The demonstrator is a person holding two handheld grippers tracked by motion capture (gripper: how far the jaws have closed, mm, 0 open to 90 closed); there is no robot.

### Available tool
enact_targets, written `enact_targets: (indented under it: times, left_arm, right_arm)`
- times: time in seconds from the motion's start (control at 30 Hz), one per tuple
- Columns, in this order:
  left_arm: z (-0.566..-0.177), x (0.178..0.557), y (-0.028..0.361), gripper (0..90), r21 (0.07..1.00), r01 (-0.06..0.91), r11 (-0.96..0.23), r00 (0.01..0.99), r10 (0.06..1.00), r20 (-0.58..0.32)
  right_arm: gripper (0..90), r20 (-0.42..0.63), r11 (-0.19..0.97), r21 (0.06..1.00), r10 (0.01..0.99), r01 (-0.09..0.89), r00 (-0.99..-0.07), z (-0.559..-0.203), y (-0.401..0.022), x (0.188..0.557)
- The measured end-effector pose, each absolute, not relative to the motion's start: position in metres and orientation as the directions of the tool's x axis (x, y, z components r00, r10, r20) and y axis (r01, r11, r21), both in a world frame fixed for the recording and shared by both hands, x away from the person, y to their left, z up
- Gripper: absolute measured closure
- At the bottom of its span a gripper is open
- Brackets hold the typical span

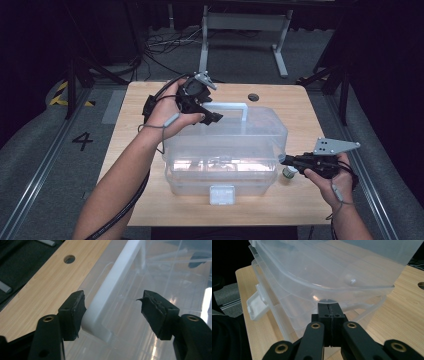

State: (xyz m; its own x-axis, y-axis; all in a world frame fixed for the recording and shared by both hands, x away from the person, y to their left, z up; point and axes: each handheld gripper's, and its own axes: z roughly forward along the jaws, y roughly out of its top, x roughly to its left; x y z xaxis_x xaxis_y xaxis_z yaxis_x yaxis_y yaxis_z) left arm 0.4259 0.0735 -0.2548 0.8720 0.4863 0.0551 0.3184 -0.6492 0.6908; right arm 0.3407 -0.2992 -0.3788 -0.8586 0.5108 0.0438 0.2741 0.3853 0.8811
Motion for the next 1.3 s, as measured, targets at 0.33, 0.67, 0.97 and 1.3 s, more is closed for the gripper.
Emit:
enact_targets:
  times: [0.33, 0.67, 0.97, 1.3]
  left_arm:
    - [-0.237, 0.403, 0.104, 39.6, 0.768, 0.293, -0.569, 0.833, 0.546, 0.086]
    - [-0.229, 0.385, 0.140, 69.7, 0.793, 0.340, -0.506, 0.811, 0.585, 0.026]
    - [-0.230, 0.369, 0.164, 90.0, 0.810, 0.361, -0.463, 0.795, 0.606, -0.009]
    - [-0.243, 0.351, 0.191, 90.0, 0.819, 0.367, -0.442, 0.774, 0.633, -0.005]
  right_arm:
    - [90.0, 0.054, 0.369, 0.890, 0.499, 0.269, -0.865, -0.376, -0.297, 0.346]
    - [90.0, 0.043, 0.358, 0.899, 0.505, 0.254, -0.862, -0.370, -0.296, 0.351]
    - [90.0, 0.035, 0.351, 0.903, 0.512, 0.247, -0.858, -0.365, -0.291, 0.358]
    - [90.0, 0.027, 0.322, 0.917, 0.540, 0.236, -0.841, -0.358, -0.289, 0.363]
